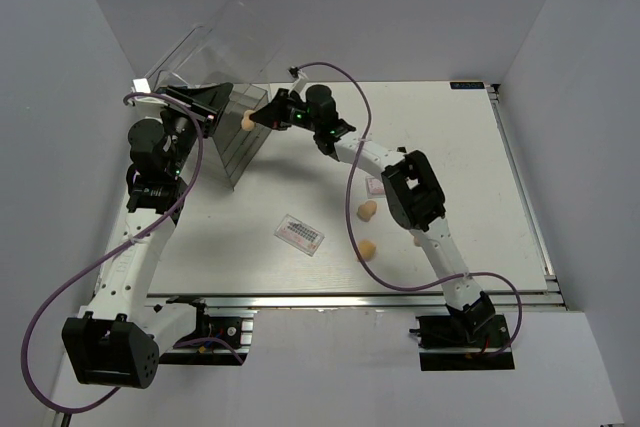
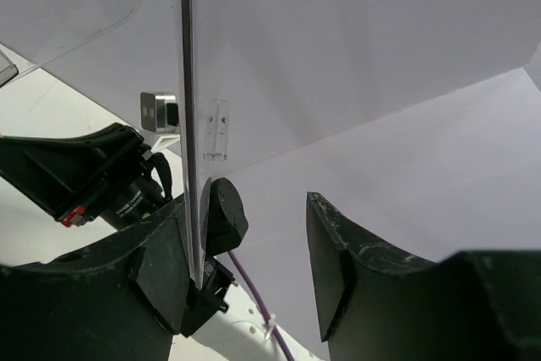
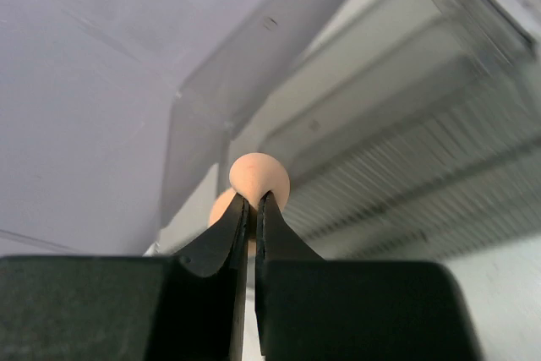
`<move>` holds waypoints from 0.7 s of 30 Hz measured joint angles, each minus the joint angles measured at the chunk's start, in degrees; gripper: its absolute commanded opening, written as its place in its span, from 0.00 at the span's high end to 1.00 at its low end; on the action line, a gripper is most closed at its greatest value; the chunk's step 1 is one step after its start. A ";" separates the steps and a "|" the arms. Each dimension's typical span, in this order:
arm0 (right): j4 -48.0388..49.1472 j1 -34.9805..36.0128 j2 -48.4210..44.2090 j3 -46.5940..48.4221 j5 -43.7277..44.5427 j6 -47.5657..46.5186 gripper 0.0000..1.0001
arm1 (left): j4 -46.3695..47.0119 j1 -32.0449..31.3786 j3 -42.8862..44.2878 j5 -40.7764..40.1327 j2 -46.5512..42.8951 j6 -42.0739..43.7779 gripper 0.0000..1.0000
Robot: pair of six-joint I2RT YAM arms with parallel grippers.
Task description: Organize the makeup
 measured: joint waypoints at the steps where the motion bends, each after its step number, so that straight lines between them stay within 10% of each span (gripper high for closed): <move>1: 0.76 0.42 0.70 1.05 0.52 -0.13 1.00 | 0.04 0.02 0.00 -0.02 0.00 -0.24 0.38; 14: 9.55 4.72 2.05 4.02 8.46 -6.21 0.99 | -0.72 0.04 -0.02 -1.49 -1.40 -1.97 0.38; 21: 12.07 7.13 2.54 3.28 12.94 -13.44 0.68 | -0.66 0.22 -0.04 -2.14 -2.69 -2.64 0.38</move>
